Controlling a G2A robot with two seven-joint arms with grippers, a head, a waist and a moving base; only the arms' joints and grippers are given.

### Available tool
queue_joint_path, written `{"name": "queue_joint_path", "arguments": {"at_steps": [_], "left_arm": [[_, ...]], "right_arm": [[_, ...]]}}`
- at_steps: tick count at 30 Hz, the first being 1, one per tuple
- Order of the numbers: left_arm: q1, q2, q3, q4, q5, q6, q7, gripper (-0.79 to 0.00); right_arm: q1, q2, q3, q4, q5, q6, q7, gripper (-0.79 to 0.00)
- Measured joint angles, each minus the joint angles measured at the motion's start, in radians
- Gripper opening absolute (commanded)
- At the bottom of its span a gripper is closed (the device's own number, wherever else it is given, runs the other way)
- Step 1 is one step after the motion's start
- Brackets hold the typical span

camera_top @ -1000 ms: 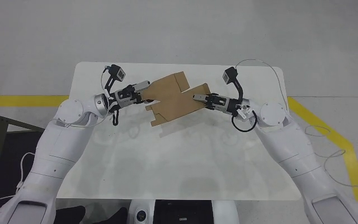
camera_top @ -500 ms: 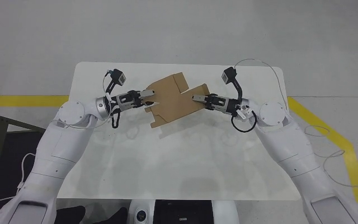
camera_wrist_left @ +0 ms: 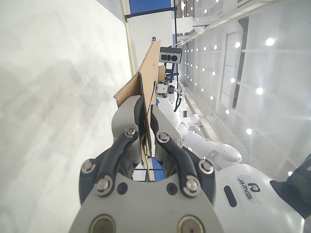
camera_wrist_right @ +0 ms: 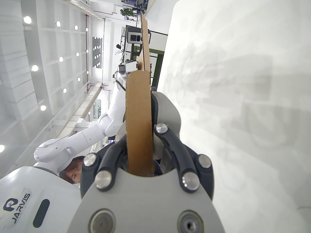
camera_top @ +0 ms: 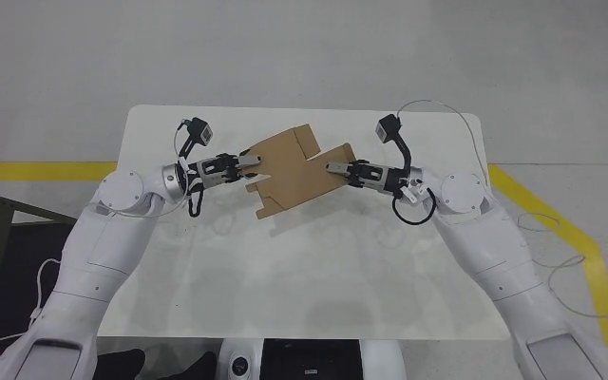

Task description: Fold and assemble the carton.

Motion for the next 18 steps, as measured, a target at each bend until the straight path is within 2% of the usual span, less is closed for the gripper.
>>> {"name": "queue_joint_path", "arguments": {"at_steps": [3,4,6,8,9,11,12,14,18], "left_arm": [[0.0,-0.001,-0.001,0.001,0.001,0.001,-0.001,-0.745],[0.0,-0.002,-0.002,0.001,0.001,0.002,-0.002,-0.785],[0.0,-0.002,-0.003,0.002,0.002,0.003,-0.004,-0.785],[0.0,-0.003,-0.004,0.002,0.002,0.005,-0.005,-0.785],[0.001,-0.003,-0.004,0.002,0.002,0.006,-0.007,-0.785],[0.001,-0.004,-0.006,0.001,0.002,0.005,-0.008,-0.785],[0.0,-0.004,-0.007,0.001,0.003,0.004,-0.009,-0.785],[-0.001,-0.004,-0.011,0.002,0.007,0.0,-0.011,-0.785],[-0.002,-0.002,-0.023,0.006,0.016,-0.03,-0.035,-0.785]], "right_arm": [[-0.001,-0.002,0.002,-0.001,-0.003,0.002,0.002,-0.785],[-0.001,-0.002,0.002,-0.001,-0.004,0.002,0.002,-0.73],[-0.001,-0.003,0.004,-0.001,-0.007,0.003,0.002,-0.539],[-0.002,-0.004,0.005,-0.001,-0.011,0.003,0.002,-0.419],[-0.002,-0.004,0.006,-0.002,-0.013,0.003,0.001,-0.332],[-0.003,-0.005,0.01,-0.002,-0.017,0.003,0.0,-0.099],[-0.005,-0.004,0.015,0.0,-0.02,0.003,0.0,-0.043],[-0.008,-0.001,0.028,0.008,-0.03,-0.001,0.0,-0.015],[-0.015,0.013,0.076,0.023,-0.073,-0.034,0.012,-0.012]]}}
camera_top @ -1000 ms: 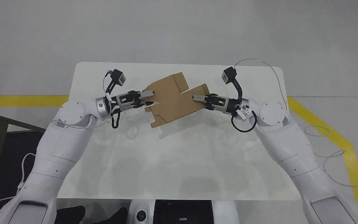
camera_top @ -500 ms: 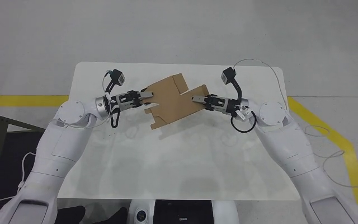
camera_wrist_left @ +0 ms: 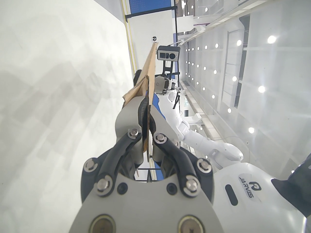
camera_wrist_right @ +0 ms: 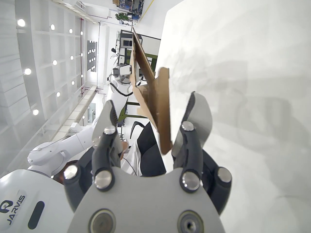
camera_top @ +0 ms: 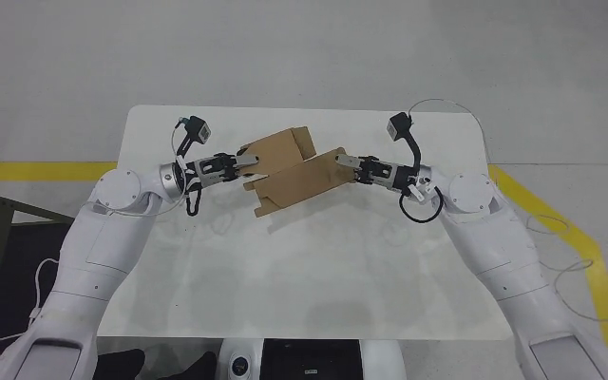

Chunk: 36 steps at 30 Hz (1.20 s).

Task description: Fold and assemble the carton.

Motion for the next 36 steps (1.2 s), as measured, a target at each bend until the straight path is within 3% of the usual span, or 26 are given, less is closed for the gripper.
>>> {"name": "queue_joint_path", "arguments": {"at_steps": [6,11,21,36], "left_arm": [[0.005,0.005,-0.018,-0.001,-0.004,-0.039,-0.066,-0.785],[0.023,0.008,-0.028,-0.024,-0.017,-0.06,-0.121,-0.785],[0.065,0.016,-0.041,-0.1,-0.046,-0.106,-0.232,-0.785],[0.078,0.015,-0.035,-0.131,-0.058,-0.1,-0.24,-0.785]], "right_arm": [[-0.009,0.023,0.083,0.014,-0.038,-0.07,0.036,-0.062],[-0.008,0.024,0.108,0.009,0.023,-0.118,0.061,-0.089],[0.041,-0.031,-0.033,0.061,0.291,-0.23,0.2,-0.182],[0.087,-0.082,-0.147,0.11,0.375,-0.245,0.331,-0.259]]}}
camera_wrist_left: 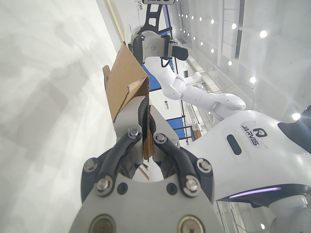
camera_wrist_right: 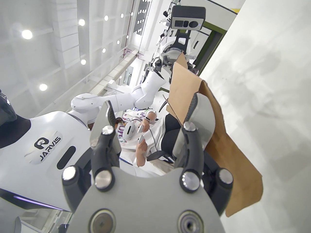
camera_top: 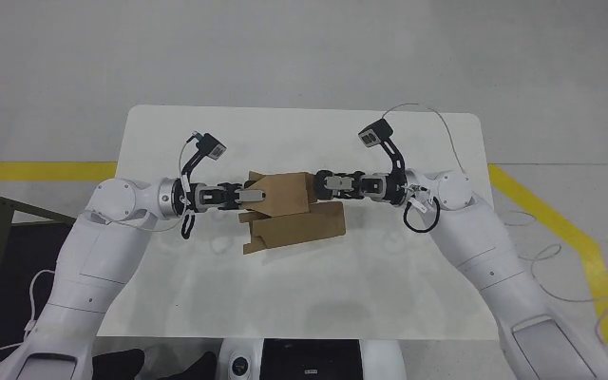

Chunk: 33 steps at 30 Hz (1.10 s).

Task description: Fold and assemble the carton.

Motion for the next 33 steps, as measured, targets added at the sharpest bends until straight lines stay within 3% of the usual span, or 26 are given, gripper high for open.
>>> {"name": "queue_joint_path", "arguments": {"at_steps": [9,12,15,33], "left_arm": [[-0.006,-0.001,-0.002,0.004,-0.022,0.015,-0.009,-0.785],[-0.006,-0.001,-0.003,0.005,-0.022,0.014,-0.011,-0.785],[-0.005,-0.001,-0.003,0.005,-0.022,0.014,-0.009,-0.785],[-0.001,-0.003,0.004,-0.009,-0.029,0.019,-0.021,-0.736]], "right_arm": [[0.013,-0.01,-0.025,0.001,-0.055,0.015,0.014,-0.24],[0.014,-0.015,-0.03,0.004,-0.046,0.014,0.013,-0.28],[0.011,-0.023,-0.039,0.013,-0.022,0.01,0.009,-0.394],[0.047,-0.066,-0.083,0.083,-0.014,-0.003,-0.003,-0.431]]}}
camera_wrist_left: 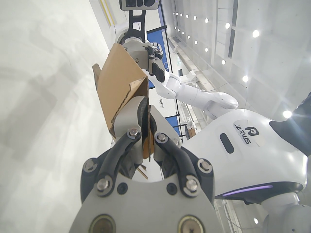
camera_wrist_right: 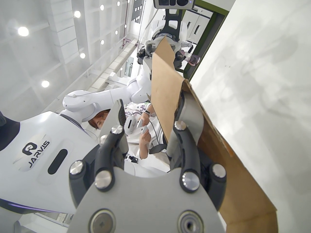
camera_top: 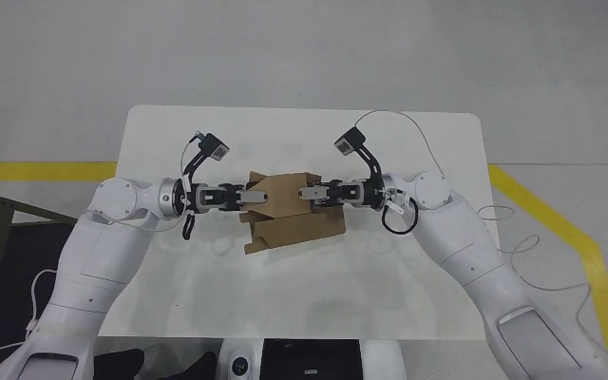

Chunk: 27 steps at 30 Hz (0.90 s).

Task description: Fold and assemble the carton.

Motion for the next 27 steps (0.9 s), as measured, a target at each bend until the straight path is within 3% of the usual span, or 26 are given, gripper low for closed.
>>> {"name": "queue_joint_path", "arguments": {"at_steps": [17,21,27], "left_arm": [[-0.001,0.001,-0.003,0.007,-0.001,0.009,-0.017,-0.674],[-0.001,0.001,-0.004,0.006,-0.001,0.008,-0.016,-0.566],[-0.002,0.0,-0.005,0.002,-0.007,0.012,-0.017,-0.332]], "right_arm": [[0.002,-0.012,-0.001,0.009,-0.013,0.011,0.011,-0.597],[0.003,-0.015,-0.004,0.01,-0.022,0.015,0.015,-0.69],[0.009,-0.02,-0.008,0.022,-0.034,0.019,0.019,-0.785]]}}
